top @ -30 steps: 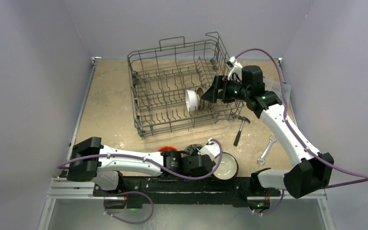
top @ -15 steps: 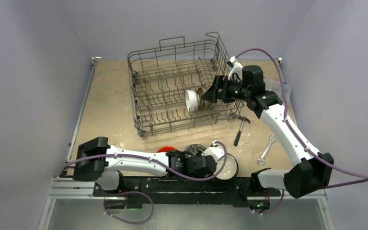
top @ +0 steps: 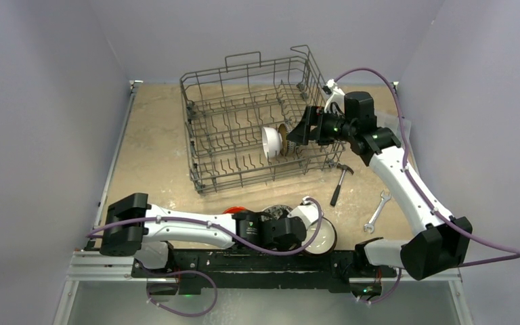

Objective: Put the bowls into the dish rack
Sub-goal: Pick up the bowl from the center of the board.

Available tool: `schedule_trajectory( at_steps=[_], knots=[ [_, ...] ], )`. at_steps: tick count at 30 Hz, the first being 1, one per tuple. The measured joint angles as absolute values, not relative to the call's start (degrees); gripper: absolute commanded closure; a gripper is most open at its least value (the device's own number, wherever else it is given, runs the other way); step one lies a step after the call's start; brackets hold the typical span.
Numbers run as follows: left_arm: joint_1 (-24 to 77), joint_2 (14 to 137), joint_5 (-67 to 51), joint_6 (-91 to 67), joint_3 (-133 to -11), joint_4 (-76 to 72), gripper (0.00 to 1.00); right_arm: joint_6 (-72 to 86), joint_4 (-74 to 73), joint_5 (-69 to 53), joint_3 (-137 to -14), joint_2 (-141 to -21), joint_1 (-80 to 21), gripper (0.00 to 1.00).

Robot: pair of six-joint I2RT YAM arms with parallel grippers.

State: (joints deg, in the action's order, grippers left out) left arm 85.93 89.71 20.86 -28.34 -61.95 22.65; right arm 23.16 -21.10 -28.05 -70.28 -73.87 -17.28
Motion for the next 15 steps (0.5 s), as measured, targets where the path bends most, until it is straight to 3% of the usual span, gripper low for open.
schedule_trajectory(
  at_steps=[8, 15],
  knots=[
    [86.0, 84.9, 20.0, -28.4, -62.6, 21.9, 1.0, 23.0, -23.7, -27.3, -72.0, -73.8, -17.0, 0.11],
    [81.4, 79.7, 15.2, -27.9, -64.0, 17.5, 1.0, 22.9, -25.2, -24.6, -78.5, -70.9, -16.8, 0.04]
  ],
)
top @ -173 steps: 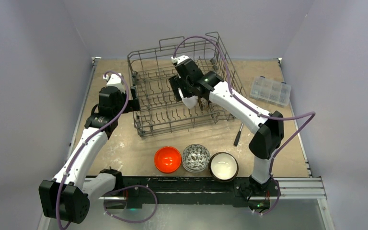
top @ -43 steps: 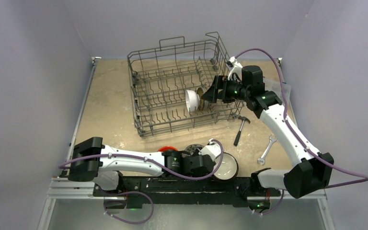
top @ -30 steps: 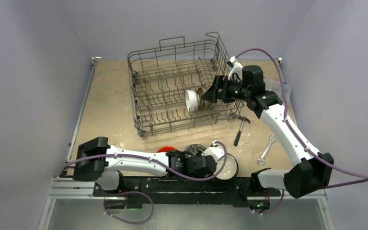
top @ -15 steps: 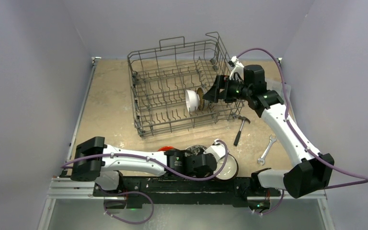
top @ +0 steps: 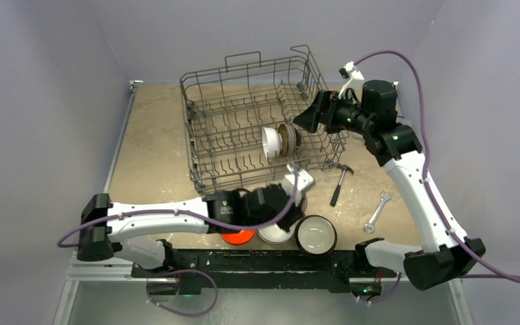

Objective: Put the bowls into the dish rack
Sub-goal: Pick up the bowl from the center of the board, then place the bowl in the dish rack.

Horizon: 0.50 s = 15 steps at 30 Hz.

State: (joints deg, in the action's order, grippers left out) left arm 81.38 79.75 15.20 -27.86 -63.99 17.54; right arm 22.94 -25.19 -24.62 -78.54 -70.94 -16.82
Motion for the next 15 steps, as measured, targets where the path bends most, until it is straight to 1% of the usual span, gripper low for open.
schedule_trajectory(
  at_steps=[6, 15],
  knots=[
    [68.0, 74.2, 7.3, -27.4, -65.2, 10.7, 1.0, 23.4, -25.2, -23.4, -83.0, -66.6, -16.8, 0.02],
    [48.1, 73.3, -6.5, -26.3, -69.6, 4.4, 1.0, 25.4, -24.2, -23.6, -83.5, -66.1, -16.8, 0.01]
  ],
)
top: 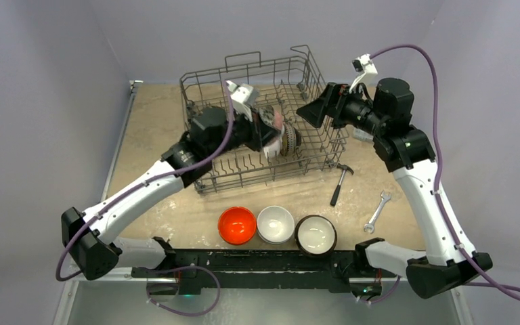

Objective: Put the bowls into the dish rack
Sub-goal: Place the bowl in the dish rack.

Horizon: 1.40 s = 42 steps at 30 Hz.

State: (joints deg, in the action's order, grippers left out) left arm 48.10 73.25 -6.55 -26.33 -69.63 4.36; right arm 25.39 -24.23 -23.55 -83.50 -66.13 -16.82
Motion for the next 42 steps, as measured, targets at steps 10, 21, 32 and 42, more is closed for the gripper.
schedule_trajectory(
  at_steps=[10, 21, 32, 42],
  knots=[
    [23.2, 79.6, -28.0, -29.0, -65.4, -11.9, 1.0, 29.1, -18.0, -26.7, -80.6, -72.5, -19.8, 0.01],
    [21.1, 78.5, -35.7, -22.1, -48.1, -29.2, 1.0, 37.6, -6.0, -31.3, -77.8, -83.6, -26.6, 0.01],
    [25.2, 69.5, -32.8, -10.2, -41.9, -33.0, 1.0, 41.7, -1.8, -34.4, -78.4, -91.5, -29.0, 0.01],
    [27.1, 69.3, -33.2, -6.4, -41.6, -32.0, 1.0, 44.2, 3.0, -35.2, -78.7, -93.5, -31.0, 0.05]
  ],
)
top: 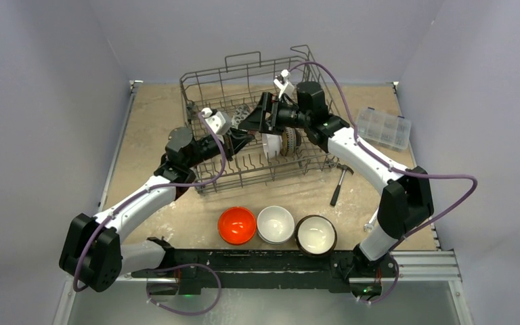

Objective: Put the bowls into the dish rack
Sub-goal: Place the bowl in the dish rack.

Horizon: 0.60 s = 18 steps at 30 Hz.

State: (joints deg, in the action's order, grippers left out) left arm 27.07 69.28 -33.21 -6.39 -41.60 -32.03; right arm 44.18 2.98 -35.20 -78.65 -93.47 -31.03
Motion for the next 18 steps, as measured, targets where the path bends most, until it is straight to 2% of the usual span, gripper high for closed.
schedule_trajectory(
  at_steps=[1, 3, 5, 8, 12, 16, 17, 18],
  knots=[
    [27.1, 69.3, -33.2, -6.3, -41.6, -32.0, 1.0, 44.2, 3.0, -35.2, -78.7, -93.5, -31.1, 0.07],
    [27.1, 69.3, -33.2, -6.2, -41.6, -32.1, 1.0, 44.2, 3.0, -35.1, -78.7, -93.5, -31.1, 0.19],
    [27.1, 69.3, -33.2, -6.2, -41.6, -32.1, 1.0, 43.8, 2.9, -34.8, -78.7, -93.5, -31.0, 0.37],
    [27.1, 69.3, -33.0, -5.2, -41.6, -31.8, 1.0, 43.8, 2.7, -34.0, -78.7, -93.5, -31.1, 0.7],
    [27.1, 69.3, -32.6, -4.6, -41.6, -31.6, 1.0, 43.9, 2.6, -33.5, -78.7, -93.5, -31.1, 0.98],
    [27.1, 69.3, -32.6, -3.9, -41.6, -31.6, 1.0, 43.8, 2.7, -33.5, -78.7, -93.5, -31.1, 1.0],
    [27.1, 69.3, -32.6, -3.8, -41.6, -31.6, 0.96, 43.8, 2.7, -33.5, -78.7, -93.5, -31.1, 1.0],
    [27.1, 69.3, -32.6, -3.8, -41.6, -31.6, 0.84, 43.8, 2.7, -33.5, -78.7, -93.5, -31.1, 1.0]
  ],
)
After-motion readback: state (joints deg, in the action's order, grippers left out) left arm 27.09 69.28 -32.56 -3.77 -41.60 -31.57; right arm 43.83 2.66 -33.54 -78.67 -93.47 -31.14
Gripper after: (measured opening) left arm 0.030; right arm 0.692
